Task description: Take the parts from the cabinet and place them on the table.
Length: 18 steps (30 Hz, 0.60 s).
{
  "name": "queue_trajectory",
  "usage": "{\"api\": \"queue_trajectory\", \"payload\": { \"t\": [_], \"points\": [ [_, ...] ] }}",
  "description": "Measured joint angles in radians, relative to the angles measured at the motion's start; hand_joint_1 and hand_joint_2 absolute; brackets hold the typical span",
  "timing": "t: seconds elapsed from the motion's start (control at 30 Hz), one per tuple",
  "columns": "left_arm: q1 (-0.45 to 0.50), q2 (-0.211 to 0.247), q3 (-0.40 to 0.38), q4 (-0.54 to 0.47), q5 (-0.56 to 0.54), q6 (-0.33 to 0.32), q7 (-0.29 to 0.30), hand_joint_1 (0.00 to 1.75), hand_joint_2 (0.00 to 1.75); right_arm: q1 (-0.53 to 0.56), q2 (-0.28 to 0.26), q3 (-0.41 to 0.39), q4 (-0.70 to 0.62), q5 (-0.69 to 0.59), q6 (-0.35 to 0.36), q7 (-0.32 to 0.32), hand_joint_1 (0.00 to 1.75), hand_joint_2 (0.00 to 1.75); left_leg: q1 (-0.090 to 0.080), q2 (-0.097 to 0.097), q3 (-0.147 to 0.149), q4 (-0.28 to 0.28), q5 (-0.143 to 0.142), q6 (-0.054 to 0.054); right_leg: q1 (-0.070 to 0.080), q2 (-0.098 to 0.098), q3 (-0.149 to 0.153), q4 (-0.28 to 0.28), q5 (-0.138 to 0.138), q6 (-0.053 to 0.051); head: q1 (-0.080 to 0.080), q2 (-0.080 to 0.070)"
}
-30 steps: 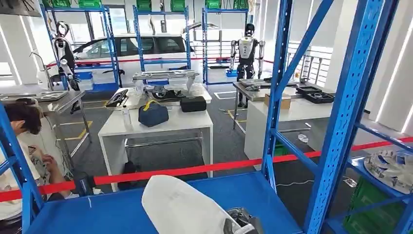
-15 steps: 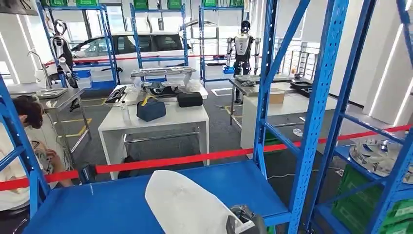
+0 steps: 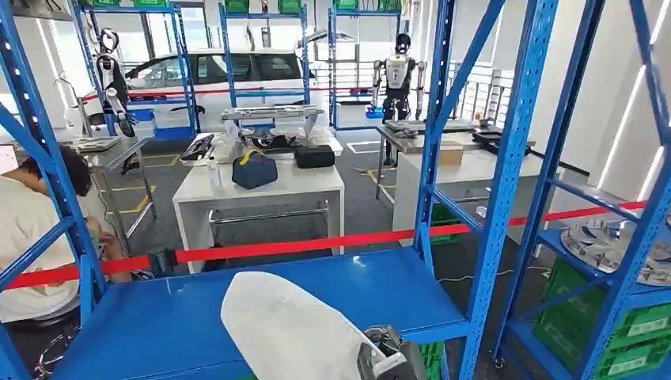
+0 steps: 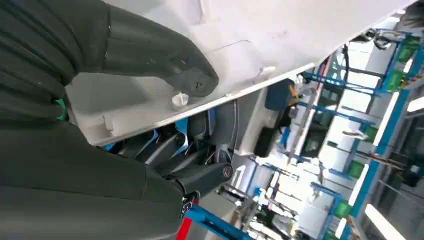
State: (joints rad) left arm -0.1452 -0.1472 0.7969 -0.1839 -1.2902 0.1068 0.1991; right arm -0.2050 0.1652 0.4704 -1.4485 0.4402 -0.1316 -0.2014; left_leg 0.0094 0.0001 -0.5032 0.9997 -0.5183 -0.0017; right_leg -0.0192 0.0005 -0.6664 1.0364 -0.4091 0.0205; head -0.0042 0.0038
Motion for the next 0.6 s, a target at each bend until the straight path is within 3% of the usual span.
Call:
{"api": "queue_trajectory", "payload": {
  "t": [0.03,0.1,0.13,0.17,0.2,0.23,0.27,0.3,0.33,0.4,0.47,0.5,0.53,0.6],
  "points": [
    [0.0,0.001,0.0,0.0,0.0,0.0,0.0,0.0,1.75,0.0,0.0,0.0,0.002,0.0,0.0,0.0,1.75,1.75,-0.001,0.003,-0.015,0.0,0.01,0.01,0.001,0.0,-0.015,0.037,-0.06,0.003,0.001,0.0],
    [0.0,0.002,0.001,-0.001,0.0,0.0,-0.002,0.0,1.75,0.001,0.0,0.0,0.004,0.0,-0.001,-0.001,1.75,1.75,-0.003,0.004,-0.038,0.002,0.034,0.016,0.003,0.0,-0.055,0.179,-0.181,0.006,0.001,0.001],
    [0.001,0.002,0.001,-0.001,-0.001,0.0,-0.002,0.0,1.75,0.003,0.0,0.0,0.006,0.0,-0.001,-0.001,1.75,1.75,-0.006,0.004,-0.055,0.004,0.047,0.018,0.004,0.0,-0.069,0.252,-0.21,0.007,0.001,0.001],
    [0.002,0.002,0.001,0.0,-0.001,0.0,-0.002,0.0,1.75,0.005,0.0,0.0,0.007,0.0,-0.001,-0.001,1.75,1.75,-0.007,0.004,-0.071,0.006,0.057,0.018,0.005,0.0,-0.071,0.293,-0.207,0.006,0.001,0.001],
    [0.003,0.002,0.001,0.0,-0.001,0.0,-0.001,0.0,1.75,0.006,0.0,0.0,0.01,0.0,-0.001,-0.001,1.75,1.75,-0.009,0.004,-0.089,0.01,0.068,0.017,0.006,0.0,-0.053,0.296,-0.178,0.003,0.002,0.001],
    [0.003,0.002,0.002,0.0,-0.002,0.0,-0.001,0.0,1.75,0.007,0.0,0.0,0.01,0.0,-0.001,-0.001,1.75,1.75,-0.01,0.005,-0.105,0.015,0.076,0.015,0.008,0.0,-0.017,0.26,-0.143,-0.001,0.001,0.001],
    [0.003,0.002,0.002,0.0,-0.002,-0.001,0.0,0.0,1.75,0.007,0.0,0.0,0.011,0.0,0.001,-0.001,1.75,1.75,-0.011,0.005,-0.12,0.021,0.083,0.013,0.011,0.0,0.04,0.189,-0.111,-0.007,0.002,0.001],
    [0.002,0.002,0.002,0.0,-0.003,-0.002,0.0,0.0,1.75,0.006,0.0,0.0,0.011,0.002,0.001,-0.001,1.75,1.75,-0.011,0.005,-0.131,0.029,0.091,0.01,0.015,0.0,0.116,0.087,-0.106,-0.017,0.001,0.001],
    [0.003,0.001,0.002,0.0,-0.004,-0.002,0.001,0.0,1.75,0.003,0.001,0.0,0.011,0.002,0.003,-0.001,1.75,1.75,-0.015,0.004,-0.141,0.034,0.096,0.005,0.021,0.0,0.165,0.008,-0.146,-0.026,0.002,0.001],
    [0.003,0.001,0.002,0.0,-0.01,-0.003,0.001,0.0,1.75,0.003,0.003,0.0,0.011,0.003,0.004,-0.001,1.75,1.75,-0.013,0.005,-0.143,0.034,0.111,-0.008,0.024,0.001,0.165,-0.015,-0.147,-0.03,0.001,0.001],
    [0.004,0.001,0.002,0.0,-0.011,-0.003,0.001,0.0,1.75,0.003,0.005,0.0,0.012,0.006,0.005,0.0,1.75,1.75,-0.012,0.004,-0.145,0.025,0.129,-0.022,0.025,0.001,0.156,-0.016,-0.13,-0.045,0.0,0.001],
    [0.005,0.003,0.002,0.0,-0.011,-0.004,0.001,0.0,1.75,0.002,0.007,0.0,0.012,0.008,0.005,-0.001,1.75,1.75,-0.007,0.002,-0.151,0.033,0.12,-0.027,0.016,-0.006,0.146,-0.022,-0.115,-0.053,0.0,0.001],
    [0.007,0.003,0.003,0.0,-0.011,-0.004,0.001,0.0,1.75,0.001,0.01,0.0,0.012,0.008,0.007,0.0,1.75,1.75,-0.008,-0.001,-0.165,0.053,0.074,-0.035,0.015,-0.005,0.135,-0.023,-0.104,-0.059,-0.003,0.001],
    [0.006,0.003,0.003,0.001,-0.011,-0.004,0.001,0.0,1.75,0.002,0.013,0.0,0.013,0.008,0.011,0.0,1.75,1.75,-0.001,0.0,-0.195,0.183,-0.055,-0.051,0.014,-0.005,0.106,-0.023,-0.08,-0.065,-0.005,0.001]
  ]
}}
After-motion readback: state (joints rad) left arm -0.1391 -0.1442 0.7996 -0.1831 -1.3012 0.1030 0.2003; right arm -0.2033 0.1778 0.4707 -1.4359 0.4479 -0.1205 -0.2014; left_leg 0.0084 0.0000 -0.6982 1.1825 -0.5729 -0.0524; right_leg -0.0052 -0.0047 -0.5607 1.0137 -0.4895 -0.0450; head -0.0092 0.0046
